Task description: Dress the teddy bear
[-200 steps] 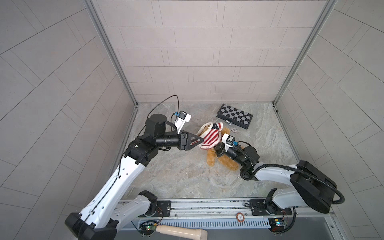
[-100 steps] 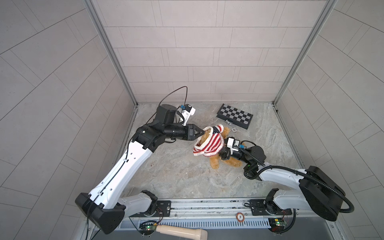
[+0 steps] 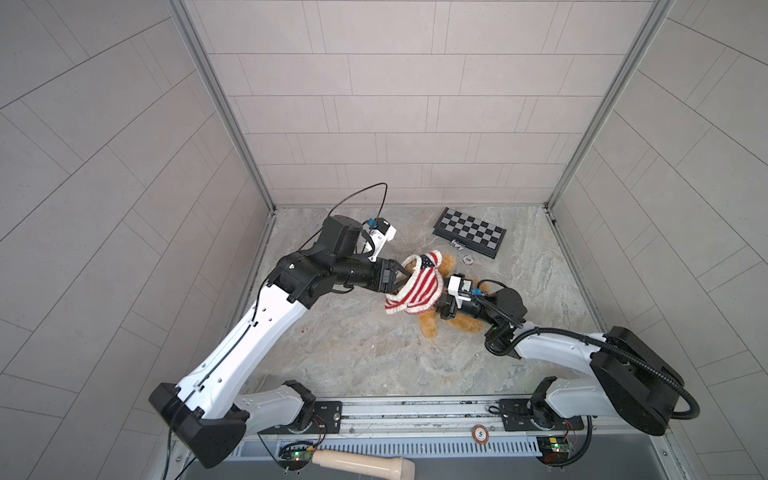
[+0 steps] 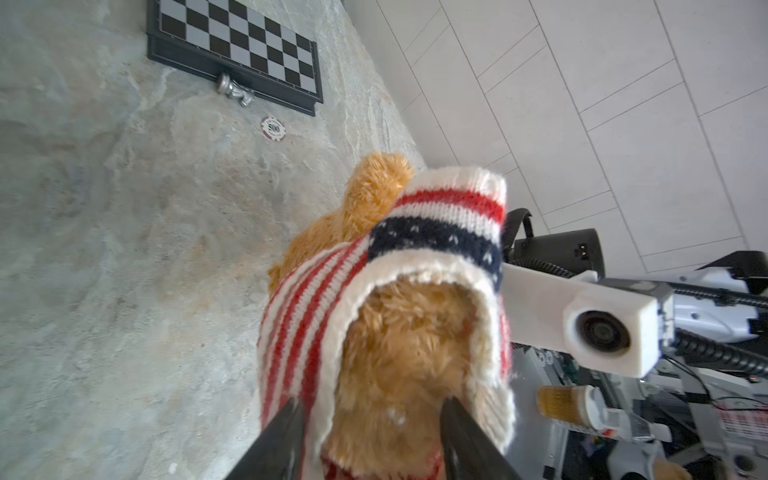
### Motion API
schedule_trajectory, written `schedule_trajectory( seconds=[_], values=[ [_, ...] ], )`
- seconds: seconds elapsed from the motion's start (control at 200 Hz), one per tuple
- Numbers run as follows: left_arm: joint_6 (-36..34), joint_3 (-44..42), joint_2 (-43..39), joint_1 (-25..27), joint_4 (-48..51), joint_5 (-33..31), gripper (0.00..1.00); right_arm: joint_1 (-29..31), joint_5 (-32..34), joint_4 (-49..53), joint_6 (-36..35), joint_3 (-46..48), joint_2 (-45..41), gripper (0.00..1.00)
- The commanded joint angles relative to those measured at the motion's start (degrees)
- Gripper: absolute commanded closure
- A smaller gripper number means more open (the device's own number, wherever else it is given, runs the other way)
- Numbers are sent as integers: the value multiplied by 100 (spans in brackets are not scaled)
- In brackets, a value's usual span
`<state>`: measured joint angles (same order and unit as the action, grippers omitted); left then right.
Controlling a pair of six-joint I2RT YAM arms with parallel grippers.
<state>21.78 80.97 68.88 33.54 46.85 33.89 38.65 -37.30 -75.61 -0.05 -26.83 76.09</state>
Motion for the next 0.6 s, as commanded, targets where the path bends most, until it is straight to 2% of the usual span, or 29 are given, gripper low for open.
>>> schedule_trajectory(
  seconds=[0.0, 0.035, 0.085, 0.275, 0.37, 0.511, 0.596],
  values=[
    [-315, 242, -169, 59, 456, -610, 58, -39, -108, -302, -214, -120, -29, 100],
    [-299, 222, -142, 93, 448, -620, 65, -37, -107, -296, -214, -135, -9, 100],
    [-295, 233, -98, 194, 413, -601, 68, -38, -105, -307, -214, -146, 25, 100],
    [-243, 376, 93, 478, 262, -450, 69, -34, -159, -329, -219, -146, 66, 100],
    [-209, 422, 223, 487, 144, -286, 67, -33, -212, -390, -202, -159, 85, 100],
    [-210, 503, 468, 496, 138, -176, 54, -23, -251, -496, -130, -156, 77, 100],
    [-233, 490, 596, 510, 117, -120, 54, -7, -252, -483, -142, -160, 69, 100]
  ],
)
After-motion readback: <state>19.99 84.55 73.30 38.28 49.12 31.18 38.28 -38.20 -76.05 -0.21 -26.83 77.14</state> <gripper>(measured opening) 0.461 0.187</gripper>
